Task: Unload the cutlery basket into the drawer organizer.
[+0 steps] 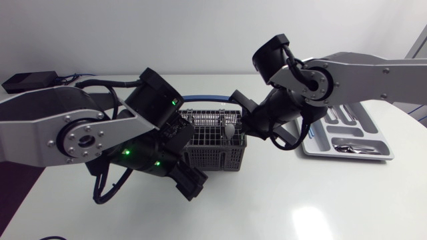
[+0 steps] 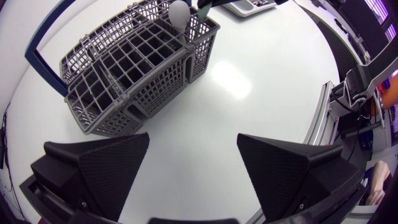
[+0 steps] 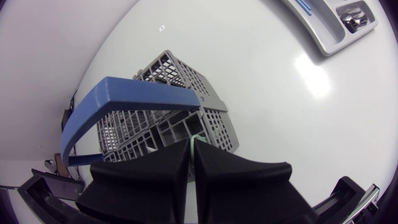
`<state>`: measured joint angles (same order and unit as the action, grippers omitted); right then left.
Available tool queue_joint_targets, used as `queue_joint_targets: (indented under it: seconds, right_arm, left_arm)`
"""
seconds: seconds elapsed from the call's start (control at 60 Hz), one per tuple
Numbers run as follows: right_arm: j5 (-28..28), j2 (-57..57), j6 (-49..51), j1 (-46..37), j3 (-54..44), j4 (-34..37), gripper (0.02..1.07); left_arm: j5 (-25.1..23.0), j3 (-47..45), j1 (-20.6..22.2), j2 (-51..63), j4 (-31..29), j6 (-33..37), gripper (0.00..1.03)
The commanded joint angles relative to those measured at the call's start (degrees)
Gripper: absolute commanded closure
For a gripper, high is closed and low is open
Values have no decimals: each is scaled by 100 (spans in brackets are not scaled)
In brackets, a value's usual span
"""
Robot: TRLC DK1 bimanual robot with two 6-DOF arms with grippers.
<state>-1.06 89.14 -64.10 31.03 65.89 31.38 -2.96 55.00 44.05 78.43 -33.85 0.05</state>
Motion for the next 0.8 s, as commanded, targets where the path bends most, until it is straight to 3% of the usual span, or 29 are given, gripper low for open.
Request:
queue_joint_targets:
  seconds: [0.0,0.317,0.783]
  right_arm:
    - [-43,-231,-77,-26,-41,79,101]
    - [-246,-767,-86,-106,12,211,101]
    - [-571,-1505,-103,-264,548,1028,101]
  left_arm:
    - [-20,-51,33,40,45,91,4]
    - [-20,-51,33,14,45,74,4]
    - [-11,-42,68,-12,1,47,4]
